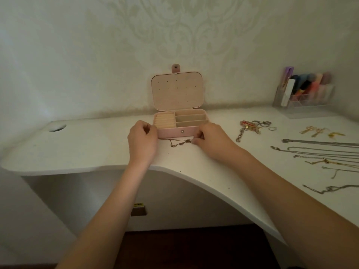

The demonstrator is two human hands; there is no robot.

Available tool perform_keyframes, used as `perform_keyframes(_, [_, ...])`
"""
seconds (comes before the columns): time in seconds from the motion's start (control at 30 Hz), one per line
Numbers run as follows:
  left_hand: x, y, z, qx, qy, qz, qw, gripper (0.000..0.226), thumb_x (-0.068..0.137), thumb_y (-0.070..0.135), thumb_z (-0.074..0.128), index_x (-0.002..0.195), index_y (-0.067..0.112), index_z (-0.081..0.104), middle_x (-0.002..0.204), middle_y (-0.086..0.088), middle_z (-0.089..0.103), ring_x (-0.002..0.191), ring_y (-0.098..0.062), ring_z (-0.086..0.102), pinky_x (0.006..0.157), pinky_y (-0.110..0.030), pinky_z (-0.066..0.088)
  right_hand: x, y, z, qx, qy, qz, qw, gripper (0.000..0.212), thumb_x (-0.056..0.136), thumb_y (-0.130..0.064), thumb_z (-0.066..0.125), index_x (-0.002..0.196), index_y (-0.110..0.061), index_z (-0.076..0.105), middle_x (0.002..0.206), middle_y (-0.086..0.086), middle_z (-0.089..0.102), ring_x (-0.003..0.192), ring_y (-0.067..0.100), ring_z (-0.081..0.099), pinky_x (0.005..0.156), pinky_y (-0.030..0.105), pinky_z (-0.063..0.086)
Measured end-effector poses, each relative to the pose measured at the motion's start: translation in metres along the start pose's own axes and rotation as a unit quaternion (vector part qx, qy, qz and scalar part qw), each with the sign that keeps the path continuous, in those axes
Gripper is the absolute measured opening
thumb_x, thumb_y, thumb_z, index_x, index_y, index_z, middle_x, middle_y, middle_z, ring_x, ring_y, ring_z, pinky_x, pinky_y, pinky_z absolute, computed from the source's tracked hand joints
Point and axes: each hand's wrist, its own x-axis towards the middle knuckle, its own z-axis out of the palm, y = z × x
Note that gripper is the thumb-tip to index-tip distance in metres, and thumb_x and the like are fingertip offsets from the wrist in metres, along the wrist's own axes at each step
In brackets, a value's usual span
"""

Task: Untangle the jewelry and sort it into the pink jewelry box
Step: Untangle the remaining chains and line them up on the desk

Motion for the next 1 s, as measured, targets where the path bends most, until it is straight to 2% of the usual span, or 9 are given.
perform_keyframes(0.13, [-0.003, -0.001, 0.005, 0.073, -0.015, 0.012, 0.997, 0.014, 0.082, 0.009, 0.056, 0.096, 0.010, 0.055, 0.106, -0.009, 0.048, 0.105, -0.029, 0.045, 0.078, -0.023, 0.027, 0.001, 0.002, -0.005, 0.065, 0.019, 0.009, 0.998, 0.011, 0.095, -0.017, 0.054, 0.085, -0.012, 0.053, 0.085, 0.003, 0.055, 0.081, 0.019, 0.048, 0.059, 0.018, 0.034])
perform_keyframes(0.2, [-0.007, 0.004, 0.005, 0.078, -0.026, 0.112, 0.990, 0.024, 0.076, 0.004, 0.060, 0.099, 0.010, 0.055, 0.109, -0.010, 0.050, 0.105, -0.027, 0.045, 0.081, -0.019, 0.028, 0.003, 0.000, -0.010, 0.204, 0.040, 0.025, 0.978, 0.015, 0.094, -0.014, 0.054, 0.079, -0.013, 0.054, 0.082, 0.005, 0.061, 0.078, 0.018, 0.055, 0.065, 0.016, 0.041])
perform_keyframes(0.3, [-0.021, 0.019, 0.009, 0.008, -0.114, 0.202, 0.973, 0.020, 0.076, 0.008, 0.067, 0.092, 0.017, 0.058, 0.095, 0.006, 0.059, 0.087, 0.004, 0.053, 0.073, -0.003, 0.033, 0.003, -0.005, -0.017, 0.411, 0.047, 0.042, 0.910, 0.016, 0.093, -0.006, 0.056, 0.078, -0.011, 0.055, 0.075, 0.009, 0.062, 0.062, 0.012, 0.060, 0.062, 0.018, 0.053])
perform_keyframes(0.37, [-0.026, 0.028, 0.017, -0.036, -0.164, 0.173, 0.971, 0.012, 0.082, 0.014, 0.068, 0.092, 0.016, 0.063, 0.088, 0.017, 0.061, 0.081, 0.014, 0.055, 0.073, -0.002, 0.038, 0.002, -0.009, -0.021, 0.467, 0.042, 0.036, 0.883, 0.009, 0.092, -0.005, 0.057, 0.084, -0.008, 0.056, 0.071, 0.008, 0.060, 0.058, 0.011, 0.058, 0.061, 0.020, 0.054])
perform_keyframes(0.47, [-0.024, 0.036, 0.029, -0.153, -0.205, 0.096, 0.962, 0.013, 0.087, 0.011, 0.066, 0.097, 0.004, 0.066, 0.086, 0.003, 0.070, 0.079, -0.002, 0.066, 0.075, -0.018, 0.051, 0.001, -0.011, -0.027, 0.534, 0.035, 0.041, 0.844, 0.007, 0.092, -0.004, 0.057, 0.088, -0.010, 0.055, 0.074, 0.006, 0.059, 0.062, 0.012, 0.058, 0.058, 0.023, 0.054])
perform_keyframes(0.77, [-0.022, 0.038, 0.029, -0.271, -0.198, 0.007, 0.942, 0.013, 0.094, 0.002, 0.052, 0.084, 0.010, 0.052, 0.068, -0.011, 0.059, 0.053, -0.010, 0.060, 0.055, -0.023, 0.052, 0.003, -0.007, -0.032, 0.618, 0.066, 0.102, 0.777, 0.006, 0.096, -0.005, 0.051, 0.093, -0.010, 0.053, 0.068, 0.006, 0.052, 0.061, 0.014, 0.053, 0.056, 0.020, 0.049])
perform_keyframes(0.83, [-0.023, 0.038, 0.028, -0.278, -0.176, -0.001, 0.944, 0.010, 0.094, 0.001, 0.050, 0.087, 0.008, 0.050, 0.069, -0.010, 0.058, 0.050, -0.010, 0.059, 0.049, -0.021, 0.050, 0.004, -0.003, -0.030, 0.582, 0.059, 0.097, 0.805, 0.011, 0.098, -0.006, 0.047, 0.099, -0.006, 0.058, 0.066, 0.003, 0.050, 0.060, 0.011, 0.052, 0.057, 0.019, 0.048])
perform_keyframes(0.93, [-0.020, 0.033, 0.028, -0.300, -0.136, -0.043, 0.943, 0.006, 0.096, 0.003, 0.048, 0.102, 0.002, 0.049, 0.076, -0.013, 0.058, 0.049, -0.012, 0.060, 0.046, -0.022, 0.049, 0.005, 0.008, -0.025, 0.300, 0.063, 0.042, 0.951, 0.021, 0.098, -0.011, 0.047, 0.101, -0.003, 0.066, 0.063, -0.003, 0.050, 0.056, 0.008, 0.051, 0.063, 0.023, 0.045])
perform_keyframes(1.0, [-0.020, 0.031, 0.028, -0.295, -0.124, -0.051, 0.946, 0.005, 0.097, 0.004, 0.047, 0.101, 0.004, 0.049, 0.076, -0.012, 0.058, 0.048, -0.009, 0.059, 0.043, -0.022, 0.048, 0.003, 0.009, -0.023, 0.153, 0.044, -0.015, 0.987, 0.024, 0.097, -0.012, 0.047, 0.095, 0.000, 0.068, 0.062, -0.004, 0.051, 0.062, 0.013, 0.050, 0.066, 0.025, 0.040])
